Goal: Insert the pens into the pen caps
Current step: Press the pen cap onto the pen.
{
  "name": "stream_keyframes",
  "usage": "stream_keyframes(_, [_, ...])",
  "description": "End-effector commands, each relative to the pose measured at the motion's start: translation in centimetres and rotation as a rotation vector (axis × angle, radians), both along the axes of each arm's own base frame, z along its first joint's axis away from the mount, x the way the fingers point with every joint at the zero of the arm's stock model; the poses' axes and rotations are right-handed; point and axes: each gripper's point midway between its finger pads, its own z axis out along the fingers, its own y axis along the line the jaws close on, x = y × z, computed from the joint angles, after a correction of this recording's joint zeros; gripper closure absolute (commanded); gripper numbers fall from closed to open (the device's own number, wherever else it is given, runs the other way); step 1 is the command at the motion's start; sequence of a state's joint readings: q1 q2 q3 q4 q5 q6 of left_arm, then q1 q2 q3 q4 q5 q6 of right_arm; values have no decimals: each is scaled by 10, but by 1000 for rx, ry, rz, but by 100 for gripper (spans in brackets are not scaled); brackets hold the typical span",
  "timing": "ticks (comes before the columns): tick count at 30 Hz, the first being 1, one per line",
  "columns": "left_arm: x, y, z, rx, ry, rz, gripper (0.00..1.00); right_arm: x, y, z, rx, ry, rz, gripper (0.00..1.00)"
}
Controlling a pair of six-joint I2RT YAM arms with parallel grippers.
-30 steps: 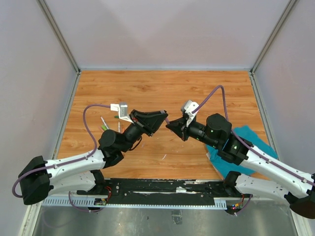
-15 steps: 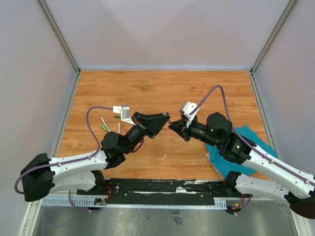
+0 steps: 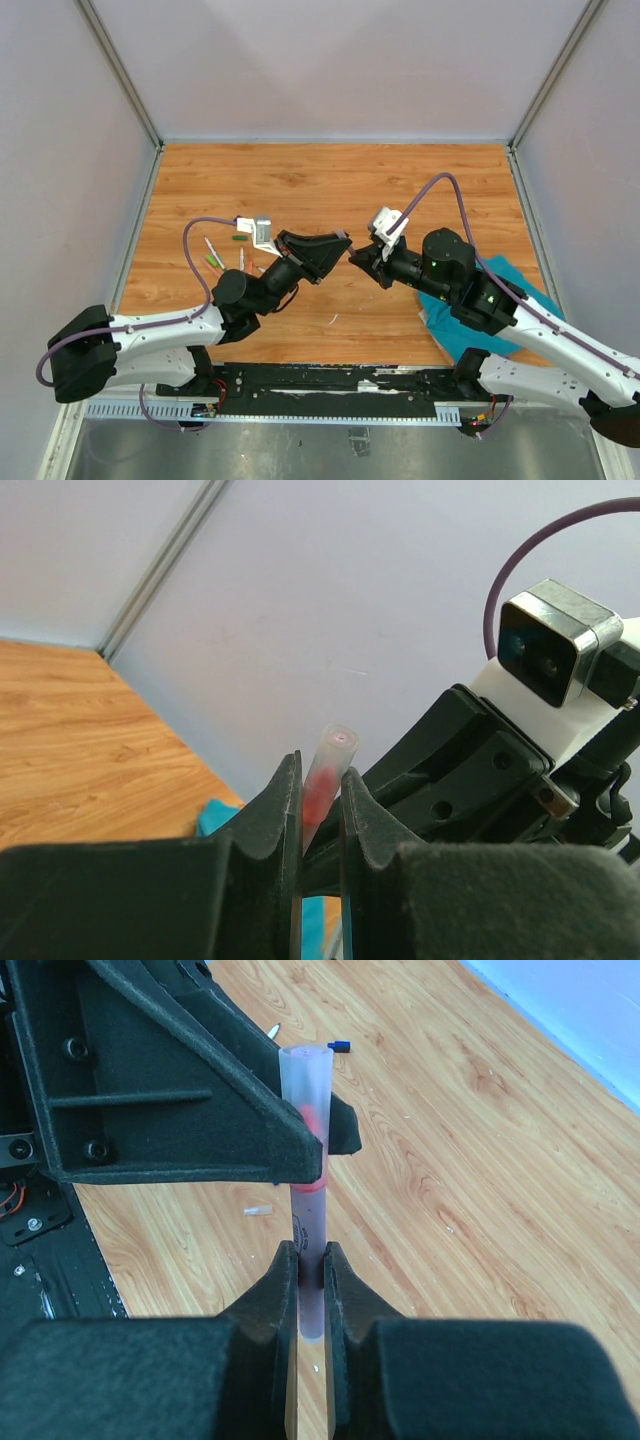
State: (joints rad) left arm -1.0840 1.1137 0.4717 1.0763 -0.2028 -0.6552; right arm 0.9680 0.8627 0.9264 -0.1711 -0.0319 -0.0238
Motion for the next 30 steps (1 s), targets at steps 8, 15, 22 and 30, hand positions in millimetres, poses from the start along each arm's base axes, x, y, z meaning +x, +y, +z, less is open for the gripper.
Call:
stream_keyframes(8, [-79,-38,-95,447,98,-334,100,12,-26,154,510,-230,-115,100])
stream_keyframes(15, [-68,-36,-63,476,16,-267,100,-1,-17,105,538,-50,-64,99])
stream_keyframes(22, [-66,-36,-51,490,-8,-256,95,-8,-21,92,576,21,-65,99])
stream_keyframes(30, [-60,-39,-42,534,-29,-236,91,-12,-19,91,620,69,-49,99])
